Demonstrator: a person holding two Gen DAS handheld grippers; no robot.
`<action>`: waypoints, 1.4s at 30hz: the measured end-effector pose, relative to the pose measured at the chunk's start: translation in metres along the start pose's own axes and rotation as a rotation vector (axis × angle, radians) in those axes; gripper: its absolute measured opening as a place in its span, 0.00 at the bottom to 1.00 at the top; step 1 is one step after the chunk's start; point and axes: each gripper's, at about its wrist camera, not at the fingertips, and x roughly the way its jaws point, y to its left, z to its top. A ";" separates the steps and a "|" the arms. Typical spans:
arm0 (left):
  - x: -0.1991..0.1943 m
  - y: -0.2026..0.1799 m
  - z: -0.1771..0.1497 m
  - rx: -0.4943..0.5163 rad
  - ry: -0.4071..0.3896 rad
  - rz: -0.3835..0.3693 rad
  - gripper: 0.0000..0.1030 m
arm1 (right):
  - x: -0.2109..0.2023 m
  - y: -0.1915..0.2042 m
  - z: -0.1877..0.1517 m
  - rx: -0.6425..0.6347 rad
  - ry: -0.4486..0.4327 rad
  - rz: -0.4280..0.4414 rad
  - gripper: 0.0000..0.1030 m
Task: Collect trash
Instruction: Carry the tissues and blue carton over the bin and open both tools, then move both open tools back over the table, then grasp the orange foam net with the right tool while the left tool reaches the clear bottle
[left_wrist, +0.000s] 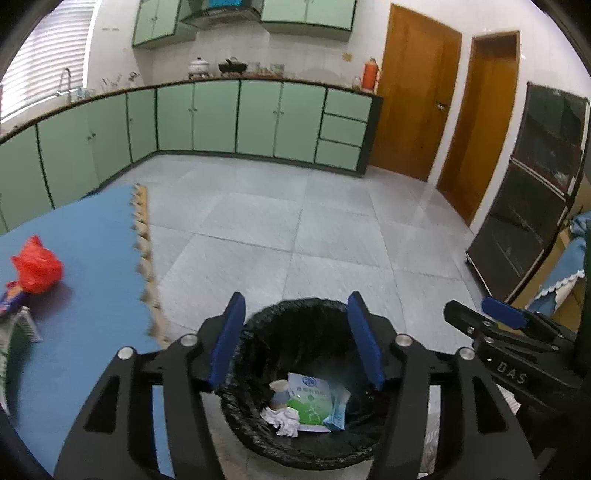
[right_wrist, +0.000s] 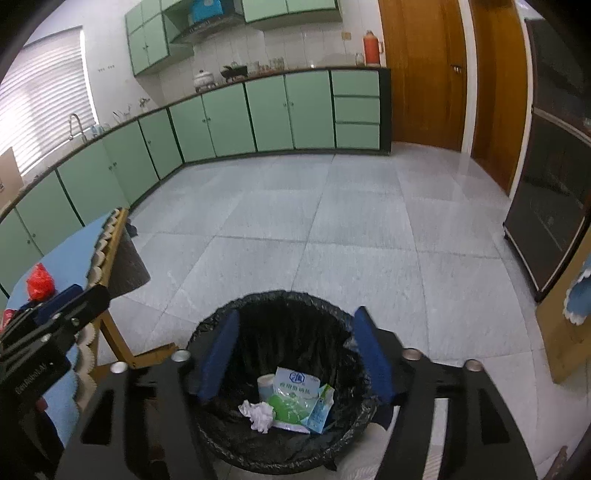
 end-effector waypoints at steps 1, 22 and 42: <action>-0.006 0.003 0.001 -0.003 -0.012 0.010 0.57 | -0.004 0.001 0.001 -0.009 -0.010 0.001 0.72; -0.186 0.155 -0.018 -0.144 -0.198 0.454 0.65 | -0.068 0.176 0.001 -0.264 -0.188 0.362 0.90; -0.240 0.278 -0.088 -0.325 -0.054 0.620 0.69 | -0.062 0.352 -0.059 -0.461 -0.077 0.655 0.81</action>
